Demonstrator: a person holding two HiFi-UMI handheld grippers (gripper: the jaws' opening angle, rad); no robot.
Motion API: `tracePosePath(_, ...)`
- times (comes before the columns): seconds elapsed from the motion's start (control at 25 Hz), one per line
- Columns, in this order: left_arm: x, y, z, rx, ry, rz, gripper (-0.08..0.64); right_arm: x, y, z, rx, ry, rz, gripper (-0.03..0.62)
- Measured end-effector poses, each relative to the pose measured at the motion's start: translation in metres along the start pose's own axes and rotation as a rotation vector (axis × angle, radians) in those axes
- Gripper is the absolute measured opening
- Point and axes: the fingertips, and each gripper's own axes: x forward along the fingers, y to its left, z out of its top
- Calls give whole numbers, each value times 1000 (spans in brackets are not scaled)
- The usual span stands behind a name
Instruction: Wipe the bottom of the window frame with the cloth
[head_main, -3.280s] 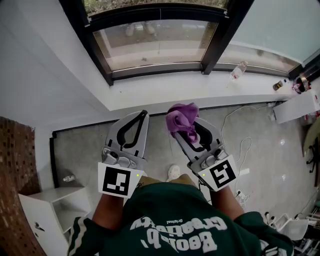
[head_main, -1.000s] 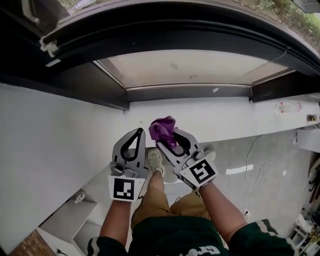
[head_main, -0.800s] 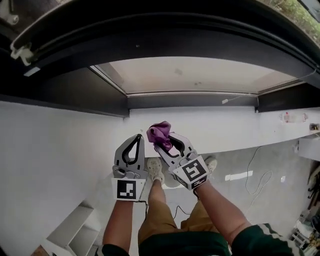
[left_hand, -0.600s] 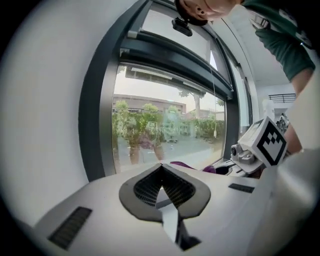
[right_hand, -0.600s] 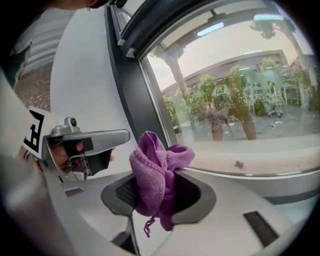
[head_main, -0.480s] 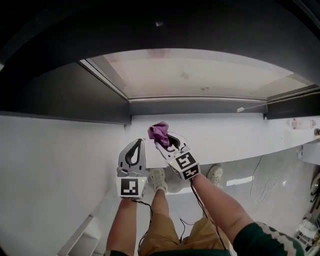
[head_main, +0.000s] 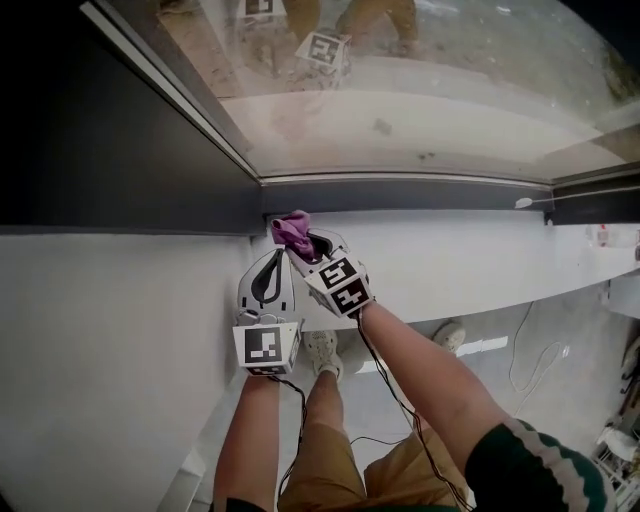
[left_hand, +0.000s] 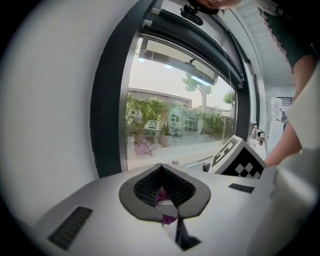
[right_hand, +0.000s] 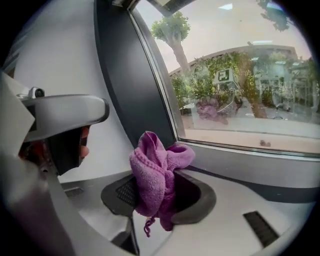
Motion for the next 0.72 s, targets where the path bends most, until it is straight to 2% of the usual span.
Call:
tracePosePath(0.36,10,10,-17,-1,43,29,5,25,-4,-21,-16,99,5,167)
tracePosePath(0.72,14,16,-46,-6,90,27,5,27,-17,-38,-25,121,-34,166)
